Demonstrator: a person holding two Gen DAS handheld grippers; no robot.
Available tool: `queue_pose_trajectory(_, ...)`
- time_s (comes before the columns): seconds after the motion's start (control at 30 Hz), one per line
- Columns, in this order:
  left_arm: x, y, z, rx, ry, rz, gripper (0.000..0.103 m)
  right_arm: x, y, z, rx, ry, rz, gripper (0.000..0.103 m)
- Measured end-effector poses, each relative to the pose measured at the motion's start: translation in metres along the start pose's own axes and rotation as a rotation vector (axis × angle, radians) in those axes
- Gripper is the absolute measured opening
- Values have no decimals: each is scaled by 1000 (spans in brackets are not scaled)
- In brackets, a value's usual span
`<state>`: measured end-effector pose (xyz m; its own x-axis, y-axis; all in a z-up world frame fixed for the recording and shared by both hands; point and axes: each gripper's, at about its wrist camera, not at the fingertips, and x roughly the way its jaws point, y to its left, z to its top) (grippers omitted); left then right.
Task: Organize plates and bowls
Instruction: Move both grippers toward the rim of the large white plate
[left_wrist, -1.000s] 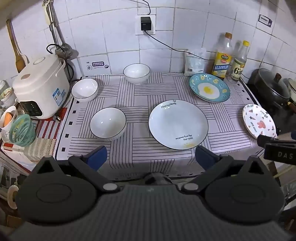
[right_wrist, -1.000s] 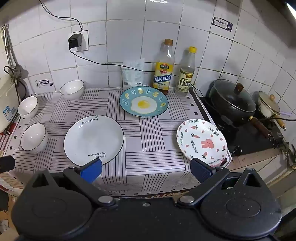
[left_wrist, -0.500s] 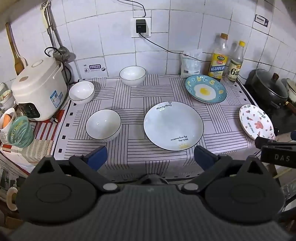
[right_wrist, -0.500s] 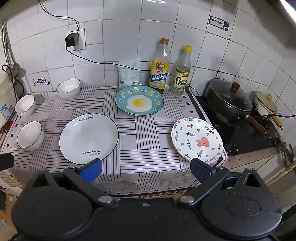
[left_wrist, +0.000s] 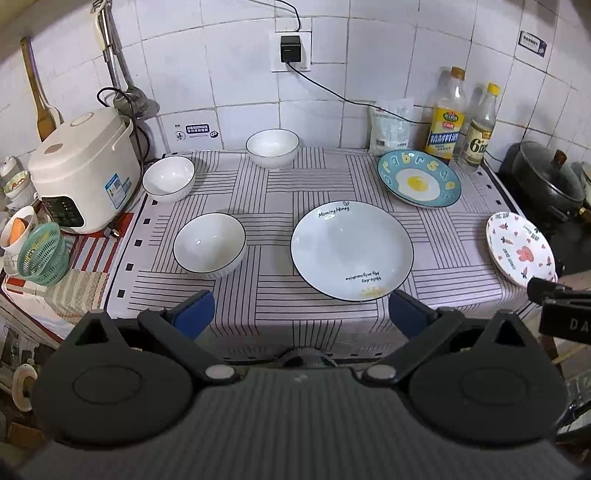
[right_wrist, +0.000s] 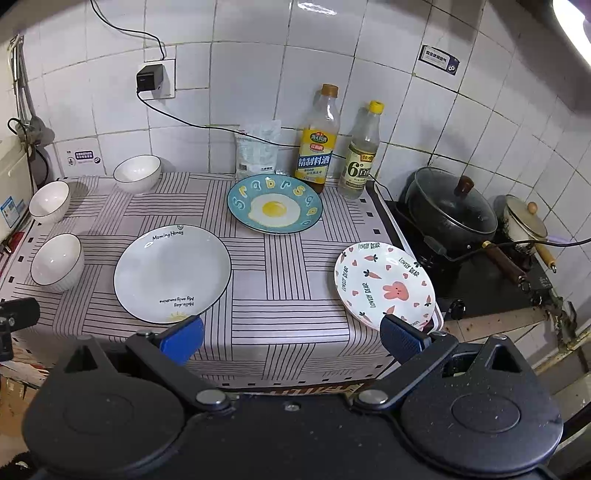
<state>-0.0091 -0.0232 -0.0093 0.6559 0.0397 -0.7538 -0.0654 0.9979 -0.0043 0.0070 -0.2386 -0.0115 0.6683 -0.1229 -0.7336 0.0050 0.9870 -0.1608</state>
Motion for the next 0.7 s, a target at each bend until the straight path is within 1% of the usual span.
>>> queue_pose_trajectory(0.7,5,-2,-7,17,6,11,102,7,-1,-7,8,8,-2,103)
